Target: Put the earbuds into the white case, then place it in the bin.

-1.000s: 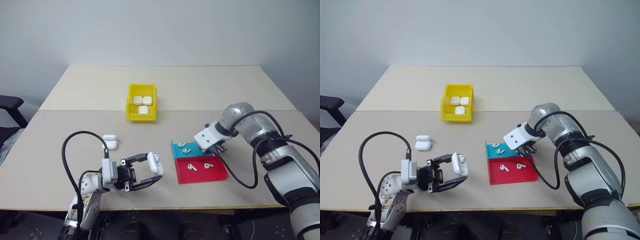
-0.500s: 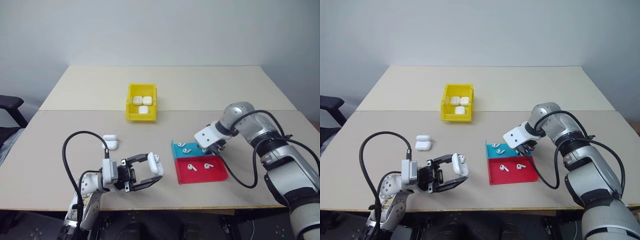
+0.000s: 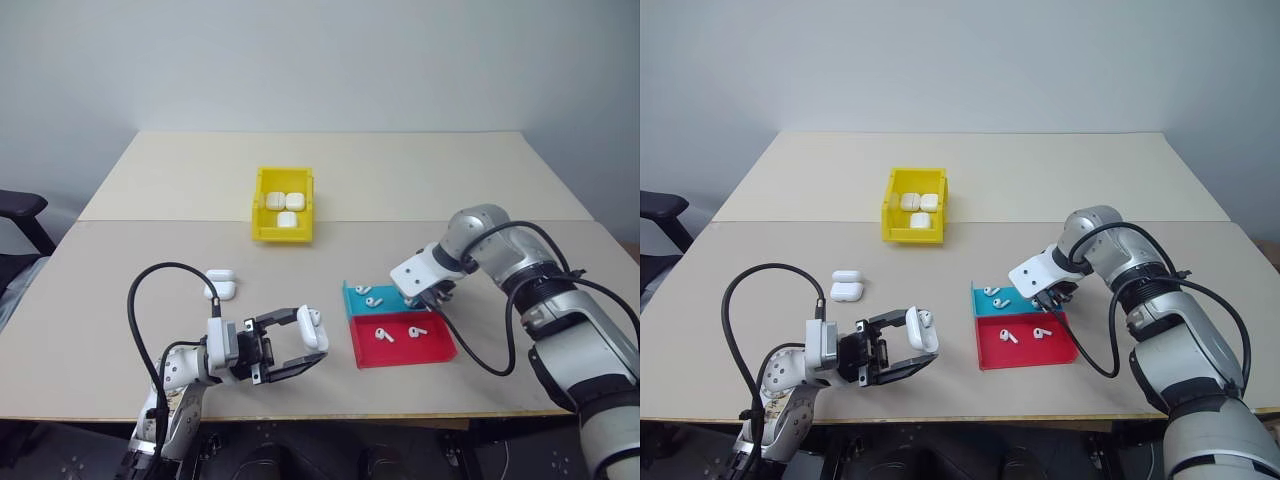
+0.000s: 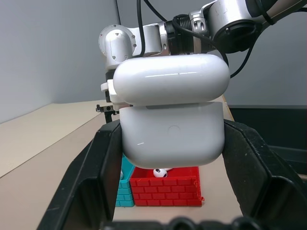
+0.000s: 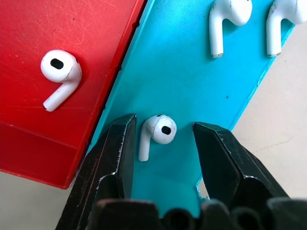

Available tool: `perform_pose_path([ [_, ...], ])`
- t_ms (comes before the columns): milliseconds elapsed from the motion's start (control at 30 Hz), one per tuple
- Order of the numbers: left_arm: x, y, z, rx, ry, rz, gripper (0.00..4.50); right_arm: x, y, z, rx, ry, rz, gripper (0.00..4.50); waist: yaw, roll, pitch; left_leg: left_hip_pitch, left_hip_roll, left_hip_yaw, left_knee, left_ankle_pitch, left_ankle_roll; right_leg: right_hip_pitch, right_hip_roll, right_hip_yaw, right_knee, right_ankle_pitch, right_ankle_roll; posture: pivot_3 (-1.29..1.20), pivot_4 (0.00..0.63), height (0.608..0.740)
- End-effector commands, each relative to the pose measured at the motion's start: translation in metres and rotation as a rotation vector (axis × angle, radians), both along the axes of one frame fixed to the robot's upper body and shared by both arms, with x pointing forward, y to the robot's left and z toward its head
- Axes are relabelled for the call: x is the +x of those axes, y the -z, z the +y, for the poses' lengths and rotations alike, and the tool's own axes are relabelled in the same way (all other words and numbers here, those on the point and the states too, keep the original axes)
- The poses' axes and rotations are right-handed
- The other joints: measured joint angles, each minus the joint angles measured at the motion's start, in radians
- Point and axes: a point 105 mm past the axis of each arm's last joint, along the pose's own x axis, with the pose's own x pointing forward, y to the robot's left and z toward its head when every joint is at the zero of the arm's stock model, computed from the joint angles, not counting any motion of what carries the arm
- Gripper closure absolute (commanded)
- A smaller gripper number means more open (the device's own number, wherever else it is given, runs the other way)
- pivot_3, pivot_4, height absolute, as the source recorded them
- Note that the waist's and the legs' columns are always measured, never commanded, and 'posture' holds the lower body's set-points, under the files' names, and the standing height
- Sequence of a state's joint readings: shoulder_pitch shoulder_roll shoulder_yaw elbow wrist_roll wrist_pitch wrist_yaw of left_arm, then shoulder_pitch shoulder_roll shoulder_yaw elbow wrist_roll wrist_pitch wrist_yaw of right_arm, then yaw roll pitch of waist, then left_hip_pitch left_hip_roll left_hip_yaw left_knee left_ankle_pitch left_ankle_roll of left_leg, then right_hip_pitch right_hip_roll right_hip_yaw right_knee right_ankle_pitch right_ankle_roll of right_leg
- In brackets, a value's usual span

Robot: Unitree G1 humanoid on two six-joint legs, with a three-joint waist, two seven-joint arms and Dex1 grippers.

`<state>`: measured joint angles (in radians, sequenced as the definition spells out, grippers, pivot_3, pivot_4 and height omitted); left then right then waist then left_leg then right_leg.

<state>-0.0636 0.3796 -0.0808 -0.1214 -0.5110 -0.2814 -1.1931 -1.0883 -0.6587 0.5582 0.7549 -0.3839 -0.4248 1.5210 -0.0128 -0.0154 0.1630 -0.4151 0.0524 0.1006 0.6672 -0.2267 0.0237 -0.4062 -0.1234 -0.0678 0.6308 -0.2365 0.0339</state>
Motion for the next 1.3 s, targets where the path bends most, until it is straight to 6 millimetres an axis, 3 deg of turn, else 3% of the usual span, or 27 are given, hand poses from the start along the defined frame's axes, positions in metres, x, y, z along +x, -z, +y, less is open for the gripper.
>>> perform_pose_path([
  [33,-0.0035,-0.008,-0.0024,-0.007,0.01,-0.044,1.71,0.0031,-0.0083,-0.0004,-0.001,-0.002,-0.033,2.15,0.0,0.0,0.0,0.0,0.0,0.0,0.0,0.0,0.0,0.0,0.0,0.0,0.0,0.0,0.0,0.0,0.15,0.74],
  [500,-0.0026,-0.0071,-0.0031,-0.005,0.012,-0.044,1.71,0.0011,-0.0056,-0.0024,-0.006,-0.01,-0.029,2.15,0.0,0.0,0.0,0.0,0.0,0.0,0.0,0.0,0.0,0.0,0.0,0.0,0.0,0.0,0.0,0.0,0.15,0.74],
  [567,-0.0024,-0.0071,-0.0032,-0.006,0.011,-0.043,1.71,0.0006,-0.0061,-0.0013,0.0,-0.014,-0.031,2.51,0.0,0.0,0.0,0.0,0.0,0.0,0.0,0.0,0.0,0.0,0.0,0.0,0.0,0.0,0.0,0.0,0.15,0.74],
  [967,-0.001,-0.0071,-0.0035,-0.006,0.007,-0.042,1.71,0.0009,-0.0057,-0.0018,-0.009,-0.016,-0.034,2.51,0.0,0.0,0.0,0.0,0.0,0.0,0.0,0.0,0.0,0.0,0.0,0.0,0.0,0.0,0.0,0.0,0.15,0.74],
  [1067,-0.0012,-0.007,-0.0031,-0.005,0.006,-0.041,1.71,0.0008,-0.0056,-0.0019,-0.007,-0.015,-0.035,3.06,0.0,0.0,0.0,0.0,0.0,0.0,0.0,0.0,0.0,0.0,0.0,0.0,0.0,0.0,0.0,0.0,0.15,0.74],
  [1300,-0.0021,-0.0068,-0.0031,-0.006,0.006,-0.038,1.71,0.0012,-0.0036,-0.0038,-0.013,-0.003,-0.035,3.06,0.0,0.0,0.0,0.0,0.0,0.0,0.0,0.0,0.0,0.0,0.0,0.0,0.0,0.0,0.0,0.0,0.15,0.74],
])
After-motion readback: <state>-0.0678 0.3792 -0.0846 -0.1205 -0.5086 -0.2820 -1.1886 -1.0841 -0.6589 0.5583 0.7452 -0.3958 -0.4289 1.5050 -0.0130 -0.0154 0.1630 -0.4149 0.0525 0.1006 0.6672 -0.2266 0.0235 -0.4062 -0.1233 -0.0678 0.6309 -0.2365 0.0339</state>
